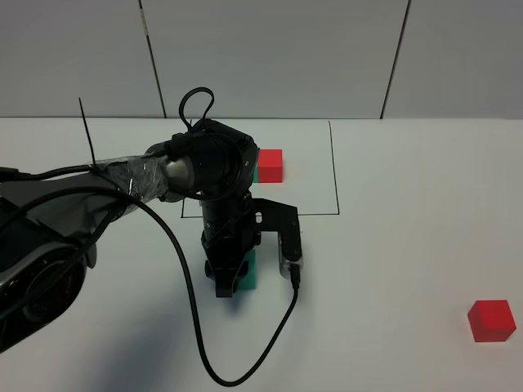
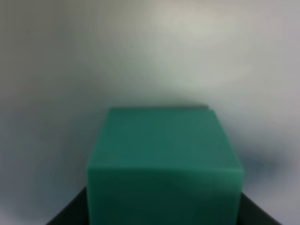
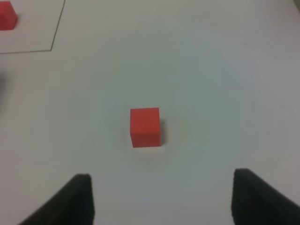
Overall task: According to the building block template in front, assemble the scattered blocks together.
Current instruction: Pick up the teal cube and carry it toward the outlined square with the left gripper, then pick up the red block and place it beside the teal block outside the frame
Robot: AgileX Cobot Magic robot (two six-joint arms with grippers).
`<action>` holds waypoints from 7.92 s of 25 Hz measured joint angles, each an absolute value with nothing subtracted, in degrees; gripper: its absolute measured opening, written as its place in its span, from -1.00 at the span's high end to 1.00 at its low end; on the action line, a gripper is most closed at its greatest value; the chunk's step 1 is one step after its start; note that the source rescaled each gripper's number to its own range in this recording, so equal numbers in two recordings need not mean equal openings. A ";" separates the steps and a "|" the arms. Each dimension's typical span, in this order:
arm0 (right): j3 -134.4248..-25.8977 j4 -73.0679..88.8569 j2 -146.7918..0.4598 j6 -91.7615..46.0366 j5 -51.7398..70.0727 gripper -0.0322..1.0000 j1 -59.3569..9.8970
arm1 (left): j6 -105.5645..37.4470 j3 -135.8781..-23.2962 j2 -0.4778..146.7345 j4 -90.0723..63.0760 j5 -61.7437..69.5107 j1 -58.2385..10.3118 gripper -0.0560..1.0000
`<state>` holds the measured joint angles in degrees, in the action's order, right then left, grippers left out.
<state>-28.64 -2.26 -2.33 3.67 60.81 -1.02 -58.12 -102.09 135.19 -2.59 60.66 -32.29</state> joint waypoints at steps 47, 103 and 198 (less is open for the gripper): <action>-28.64 -2.26 -2.33 3.67 60.81 -0.18 -1.02 | -59.23 -102.14 130.72 -5.18 61.99 -32.29 -0.92; -28.64 -2.26 -2.26 3.67 60.81 -0.18 -1.02 | -28.79 -98.69 110.11 0.48 60.76 -30.65 -0.96; -28.64 -2.26 -2.26 3.67 60.81 -0.18 -1.02 | -4.11 -27.66 13.22 -3.61 56.64 -17.83 -0.81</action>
